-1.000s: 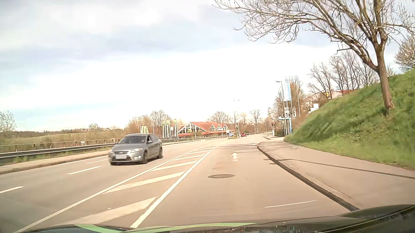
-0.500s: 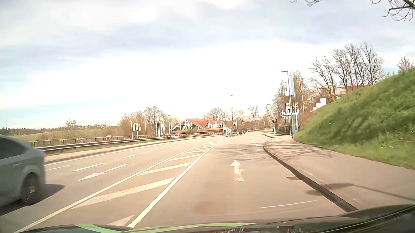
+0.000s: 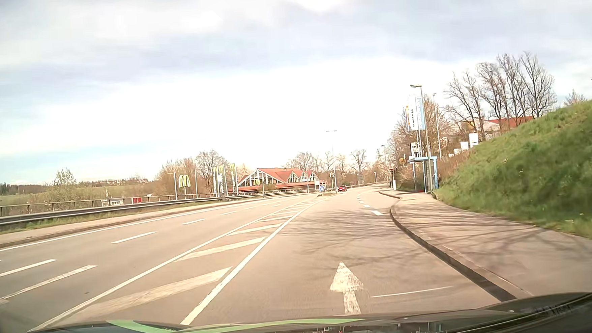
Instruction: Follow the waypoints while adhering to traffic rules and regulations
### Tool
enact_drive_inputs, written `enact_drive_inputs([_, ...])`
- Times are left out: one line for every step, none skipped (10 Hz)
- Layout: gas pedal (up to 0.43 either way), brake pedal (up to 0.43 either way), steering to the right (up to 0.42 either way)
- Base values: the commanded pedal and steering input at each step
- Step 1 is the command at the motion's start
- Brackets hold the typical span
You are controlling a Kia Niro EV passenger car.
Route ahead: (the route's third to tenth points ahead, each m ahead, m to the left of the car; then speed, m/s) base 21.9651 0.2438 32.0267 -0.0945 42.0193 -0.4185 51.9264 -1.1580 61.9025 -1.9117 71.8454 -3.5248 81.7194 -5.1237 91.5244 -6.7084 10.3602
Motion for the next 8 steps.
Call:
enact_drive_inputs([0.000,0.195,0.007])
enact_drive_inputs([0.000,0.195,0.007])
enact_drive_inputs([0.000,0.195,0.008])
enact_drive_inputs([0.000,0.189,0.009])
enact_drive_inputs([0.000,0.183,0.009])
enact_drive_inputs([0.000,0.183,0.009])
enact_drive_inputs([0.000,0.177,0.009])
enact_drive_inputs([0.000,0.177,0.009])
